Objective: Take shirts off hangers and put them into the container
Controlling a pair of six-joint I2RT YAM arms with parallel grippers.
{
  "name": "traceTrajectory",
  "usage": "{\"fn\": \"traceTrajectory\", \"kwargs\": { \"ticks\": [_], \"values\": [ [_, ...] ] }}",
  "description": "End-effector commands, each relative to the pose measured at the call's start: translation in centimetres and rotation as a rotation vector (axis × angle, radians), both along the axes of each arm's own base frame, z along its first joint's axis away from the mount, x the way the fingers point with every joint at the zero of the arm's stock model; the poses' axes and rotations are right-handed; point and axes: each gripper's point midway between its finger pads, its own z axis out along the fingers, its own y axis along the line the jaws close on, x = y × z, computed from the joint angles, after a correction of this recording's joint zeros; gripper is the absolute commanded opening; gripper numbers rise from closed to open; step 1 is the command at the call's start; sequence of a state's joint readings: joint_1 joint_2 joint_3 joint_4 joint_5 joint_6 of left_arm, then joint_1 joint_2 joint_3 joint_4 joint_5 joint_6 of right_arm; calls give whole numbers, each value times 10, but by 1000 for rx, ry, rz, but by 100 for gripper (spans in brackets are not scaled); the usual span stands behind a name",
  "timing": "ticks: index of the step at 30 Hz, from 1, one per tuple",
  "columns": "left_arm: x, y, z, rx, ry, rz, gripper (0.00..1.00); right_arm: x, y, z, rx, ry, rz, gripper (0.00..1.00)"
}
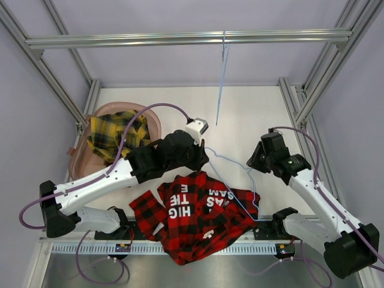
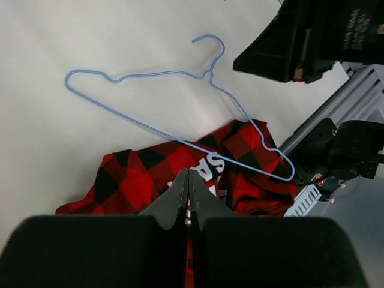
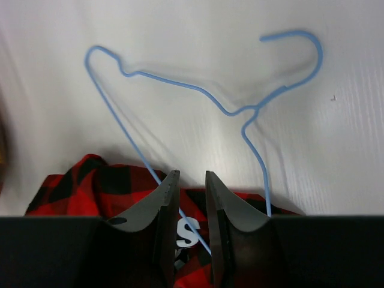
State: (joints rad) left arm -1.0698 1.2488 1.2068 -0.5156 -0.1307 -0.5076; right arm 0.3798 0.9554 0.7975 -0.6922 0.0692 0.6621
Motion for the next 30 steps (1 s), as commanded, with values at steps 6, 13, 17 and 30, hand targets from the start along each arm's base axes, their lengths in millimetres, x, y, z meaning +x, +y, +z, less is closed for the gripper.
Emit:
{"fn": "traceTrajectory", "kwargs": {
  "ticks": [6,13,17,30],
  "values": [
    [-9,-7,41,-166,-45,-39,8,8,-10,-54,-32,66,-136,37],
    [-16,10,55,-203,-72,-29,16,1,-22,-63,-101,122,-167,43],
    [-20,17,62,-223,-83,-33,19,-6,-17,-74,-87,186,-156,45],
    [-33,41,88,-288,-132,-37,22,-11,-25,-90,-153,282,-192,46]
  ]
}}
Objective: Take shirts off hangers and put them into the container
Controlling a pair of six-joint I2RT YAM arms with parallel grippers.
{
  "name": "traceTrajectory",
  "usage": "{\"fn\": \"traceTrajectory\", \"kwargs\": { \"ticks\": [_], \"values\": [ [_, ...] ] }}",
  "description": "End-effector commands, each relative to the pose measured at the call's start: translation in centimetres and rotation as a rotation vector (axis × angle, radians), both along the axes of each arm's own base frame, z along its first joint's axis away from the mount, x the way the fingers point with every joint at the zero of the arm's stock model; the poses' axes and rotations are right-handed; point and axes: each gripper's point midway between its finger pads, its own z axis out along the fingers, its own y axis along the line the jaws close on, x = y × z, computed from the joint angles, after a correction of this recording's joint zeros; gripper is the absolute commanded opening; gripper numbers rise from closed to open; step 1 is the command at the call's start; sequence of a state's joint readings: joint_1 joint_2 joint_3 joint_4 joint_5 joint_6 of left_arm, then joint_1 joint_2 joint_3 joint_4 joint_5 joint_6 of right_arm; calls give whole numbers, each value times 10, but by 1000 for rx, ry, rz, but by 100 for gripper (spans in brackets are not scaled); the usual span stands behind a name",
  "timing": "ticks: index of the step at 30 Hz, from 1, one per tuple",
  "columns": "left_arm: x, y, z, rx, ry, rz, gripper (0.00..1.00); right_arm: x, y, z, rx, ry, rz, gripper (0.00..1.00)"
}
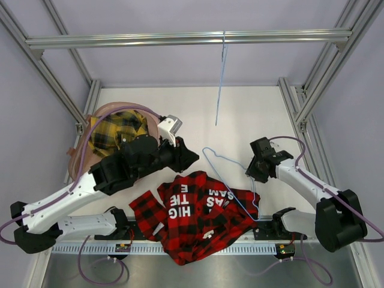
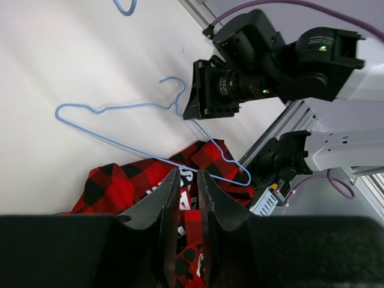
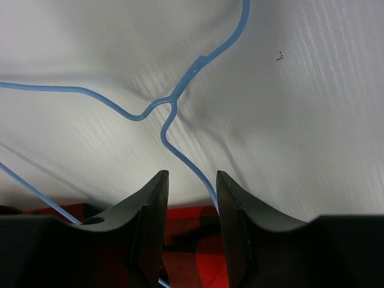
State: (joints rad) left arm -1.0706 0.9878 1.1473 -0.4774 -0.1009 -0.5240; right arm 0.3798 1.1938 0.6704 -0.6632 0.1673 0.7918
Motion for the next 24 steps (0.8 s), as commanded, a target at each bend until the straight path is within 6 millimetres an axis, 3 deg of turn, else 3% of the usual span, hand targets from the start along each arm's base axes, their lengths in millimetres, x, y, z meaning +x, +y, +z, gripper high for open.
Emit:
{"fn": "traceTrajectory", "kwargs": {
  "ticks": [1,6,9,12,13,14,16,19,22,23,24],
  "values": [
    [-8,9,20,-70,-47,-14,22,8,2,2,-11,7,-14,46],
    [-11,22,23,-93,-67,1,24,9,8,-2,7,23,10,46],
    [-12,28,27,-101,-86,9,25,5,14,-7,27,36,25,40],
    [-11,27,27,-85,-91,4,25,5,17,-10,35,28,30,21],
    [-11,27,28,-83,-93,2,26,5,21,-7,37,13,45,5],
    [-11,26,27,-78,-90,0,26,4,21,-8,32,9,47,0],
    [-11,25,26,-77,-88,-3,26,6,24,-4,39,-26,60,0],
    [-10,23,23,-73,-81,0,26,14,25,18,41,-123,83,0],
    [-8,19,20,-69,-74,0,26,24,25,61,27,-241,108,0],
    [-9,18,20,-71,-73,-6,26,33,26,84,26,-289,117,0],
    [-8,16,20,-70,-68,-8,26,30,22,93,-5,-284,146,0]
  ]
}}
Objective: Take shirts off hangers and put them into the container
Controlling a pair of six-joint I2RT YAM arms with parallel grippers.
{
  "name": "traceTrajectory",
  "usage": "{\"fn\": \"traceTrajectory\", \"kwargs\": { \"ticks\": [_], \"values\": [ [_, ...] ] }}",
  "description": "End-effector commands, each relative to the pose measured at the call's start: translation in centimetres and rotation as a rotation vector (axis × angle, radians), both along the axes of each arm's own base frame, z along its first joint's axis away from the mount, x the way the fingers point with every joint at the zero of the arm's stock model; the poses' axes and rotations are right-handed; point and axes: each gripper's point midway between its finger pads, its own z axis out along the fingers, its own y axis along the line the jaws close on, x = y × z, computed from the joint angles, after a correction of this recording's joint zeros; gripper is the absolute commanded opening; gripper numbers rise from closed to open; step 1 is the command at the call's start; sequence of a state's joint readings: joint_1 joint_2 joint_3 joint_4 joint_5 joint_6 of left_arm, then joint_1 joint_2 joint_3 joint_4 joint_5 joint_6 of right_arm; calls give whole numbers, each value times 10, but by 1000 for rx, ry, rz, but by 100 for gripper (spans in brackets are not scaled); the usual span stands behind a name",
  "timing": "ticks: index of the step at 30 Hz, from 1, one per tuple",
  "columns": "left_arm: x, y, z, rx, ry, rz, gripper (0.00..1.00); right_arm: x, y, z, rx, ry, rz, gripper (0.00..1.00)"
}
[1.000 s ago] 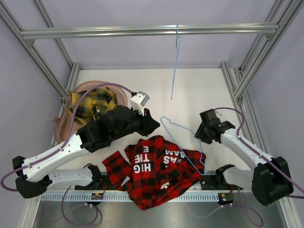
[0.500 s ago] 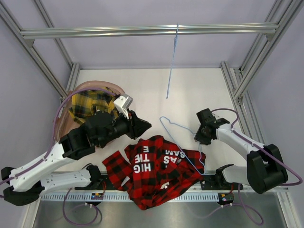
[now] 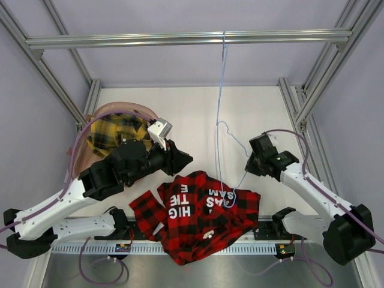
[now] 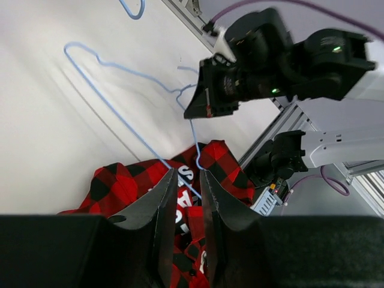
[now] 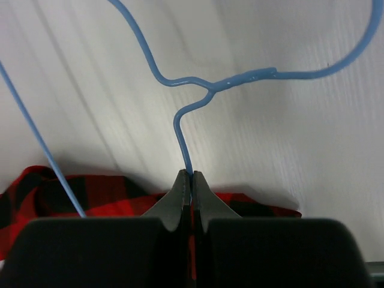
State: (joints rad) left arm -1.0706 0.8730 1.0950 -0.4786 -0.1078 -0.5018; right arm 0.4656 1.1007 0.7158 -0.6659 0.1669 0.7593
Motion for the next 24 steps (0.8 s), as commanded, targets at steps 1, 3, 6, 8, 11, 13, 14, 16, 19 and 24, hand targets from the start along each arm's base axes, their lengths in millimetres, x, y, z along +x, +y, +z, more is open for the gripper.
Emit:
{"fn": "traceTrajectory", "kwargs": {
  "ticks": [1,3,6,8,11,13,14,16,19,24],
  "values": [
    [3,-10,9,-27,-15,-11,26,32,-1,83,-43,-207,34,0],
    [3,-13,10,-32,-12,-18,25,28,-10,99,-119,-191,74,0],
    [6,-19,8,-30,-7,-17,25,28,-16,129,-209,-180,133,0],
    [10,-22,5,-21,-5,-6,25,32,-21,150,-275,-198,137,0],
    [13,-28,-2,-6,5,-3,25,24,-28,165,-371,-187,141,0],
    [13,-32,-6,-3,21,-13,34,15,-29,170,-404,-187,144,0],
    [14,-34,-8,0,24,-12,40,14,-28,171,-409,-191,148,0],
    [15,-36,-13,11,33,-10,49,8,-26,173,-408,-196,150,0],
    [20,-37,-19,32,40,15,58,3,-26,173,-416,-194,148,0],
    [30,-44,-29,60,41,42,68,-15,-10,171,-412,-180,216,0]
  ]
}}
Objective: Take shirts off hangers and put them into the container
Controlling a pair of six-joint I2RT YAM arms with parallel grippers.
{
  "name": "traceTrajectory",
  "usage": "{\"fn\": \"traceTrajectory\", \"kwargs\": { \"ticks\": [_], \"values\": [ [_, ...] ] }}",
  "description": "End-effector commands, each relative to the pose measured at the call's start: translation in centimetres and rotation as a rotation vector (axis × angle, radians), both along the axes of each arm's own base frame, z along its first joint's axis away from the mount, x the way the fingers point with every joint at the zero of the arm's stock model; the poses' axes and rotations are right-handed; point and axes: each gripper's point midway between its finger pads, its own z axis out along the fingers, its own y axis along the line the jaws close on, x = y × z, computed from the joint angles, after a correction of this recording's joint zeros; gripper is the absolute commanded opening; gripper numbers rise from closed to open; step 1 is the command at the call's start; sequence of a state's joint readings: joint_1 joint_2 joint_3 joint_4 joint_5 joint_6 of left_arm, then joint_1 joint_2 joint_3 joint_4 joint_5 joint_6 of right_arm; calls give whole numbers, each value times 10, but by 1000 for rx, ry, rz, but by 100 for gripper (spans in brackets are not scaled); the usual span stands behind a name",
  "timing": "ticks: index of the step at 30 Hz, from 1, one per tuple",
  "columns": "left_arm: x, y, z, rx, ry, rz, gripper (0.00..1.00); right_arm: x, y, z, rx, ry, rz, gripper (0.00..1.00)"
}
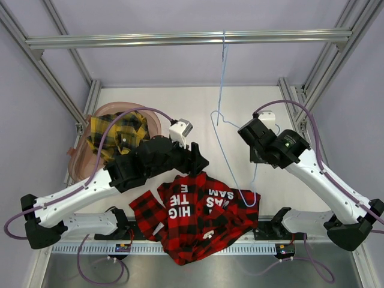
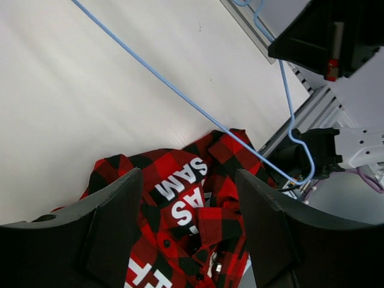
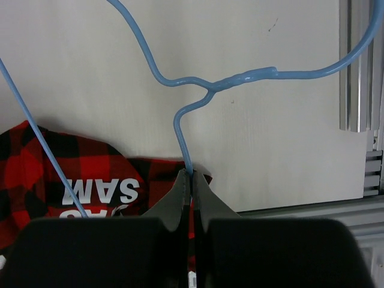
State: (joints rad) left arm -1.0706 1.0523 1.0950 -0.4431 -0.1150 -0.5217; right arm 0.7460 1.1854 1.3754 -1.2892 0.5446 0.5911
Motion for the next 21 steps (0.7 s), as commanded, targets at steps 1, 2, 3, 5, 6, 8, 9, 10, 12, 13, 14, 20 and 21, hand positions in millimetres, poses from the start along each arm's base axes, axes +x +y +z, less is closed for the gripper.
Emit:
{"fn": "traceTrajectory", "kwargs": {
  "ticks": [1,2,3,5,6,8,9,10,12,13,14,20,21],
  "values": [
    [15,-13,10,-30,-35,41,69,-10,5,14,7,-39,7,0],
    [18,-16,8,-25,-35,47,70,-13,11,15,24,-35,27,0],
    [21,-17,7,-18,-35,57,73,-18,21,15,50,-37,61,0],
    [30,-22,-5,29,-29,78,76,-26,31,17,87,-30,97,0],
    [36,-19,-6,39,-33,97,77,-31,39,19,114,-33,123,0],
    [43,-20,-9,34,-27,94,78,-39,49,23,163,-25,163,0],
    [48,-16,-16,31,-7,89,78,-45,56,26,193,-21,194,0],
    [49,-14,-18,22,-3,84,78,-47,57,27,202,-24,201,0],
    [50,-8,-9,-27,-31,79,77,-51,59,29,224,-23,213,0],
    [48,-5,-15,-19,-40,62,76,-52,58,31,237,-28,213,0],
    [46,-6,-14,-34,-52,52,75,-53,57,32,241,-30,223,0],
    [35,9,-29,-72,-67,55,74,-57,67,42,310,-46,272,0],
    [35,11,-28,-84,-73,64,74,-58,70,44,325,-44,283,0]
  ]
}}
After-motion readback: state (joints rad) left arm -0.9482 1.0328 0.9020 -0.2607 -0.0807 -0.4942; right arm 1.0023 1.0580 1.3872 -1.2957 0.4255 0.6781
